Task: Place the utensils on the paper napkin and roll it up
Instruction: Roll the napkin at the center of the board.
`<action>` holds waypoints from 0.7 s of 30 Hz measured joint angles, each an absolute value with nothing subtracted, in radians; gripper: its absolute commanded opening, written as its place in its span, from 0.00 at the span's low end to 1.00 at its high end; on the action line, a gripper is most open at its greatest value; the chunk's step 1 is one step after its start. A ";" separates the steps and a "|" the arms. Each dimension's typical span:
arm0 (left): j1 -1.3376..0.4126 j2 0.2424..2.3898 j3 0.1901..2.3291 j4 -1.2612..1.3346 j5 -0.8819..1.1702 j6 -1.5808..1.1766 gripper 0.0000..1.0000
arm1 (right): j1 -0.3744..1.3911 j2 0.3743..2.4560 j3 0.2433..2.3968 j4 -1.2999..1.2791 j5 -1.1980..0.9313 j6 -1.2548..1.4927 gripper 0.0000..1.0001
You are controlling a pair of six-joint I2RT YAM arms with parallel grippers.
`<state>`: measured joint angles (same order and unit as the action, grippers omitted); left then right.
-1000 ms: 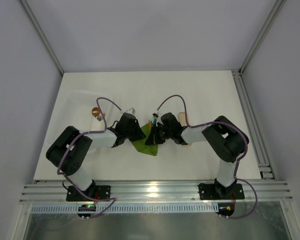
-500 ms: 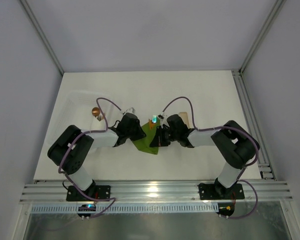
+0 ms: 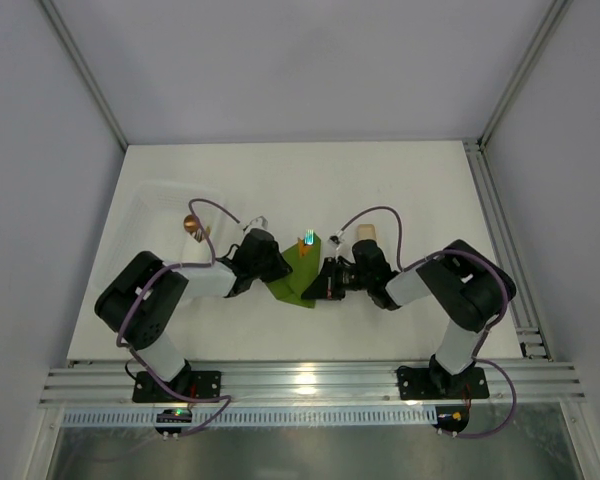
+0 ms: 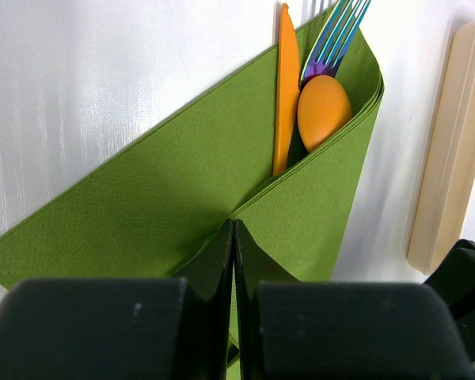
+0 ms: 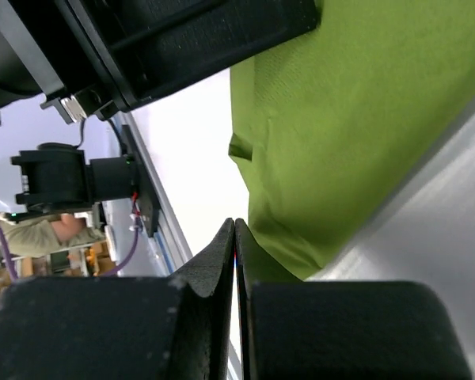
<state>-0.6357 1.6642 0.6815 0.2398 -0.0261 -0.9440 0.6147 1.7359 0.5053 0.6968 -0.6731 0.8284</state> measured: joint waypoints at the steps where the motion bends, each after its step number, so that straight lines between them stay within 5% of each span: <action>1: -0.636 1.664 0.681 0.242 -0.027 -0.944 0.00 | 0.613 1.754 0.505 0.730 -0.683 0.845 0.04; 21: -0.642 1.659 0.672 0.250 -0.045 -0.962 0.00 | 0.613 1.921 0.450 0.967 -0.727 0.942 0.04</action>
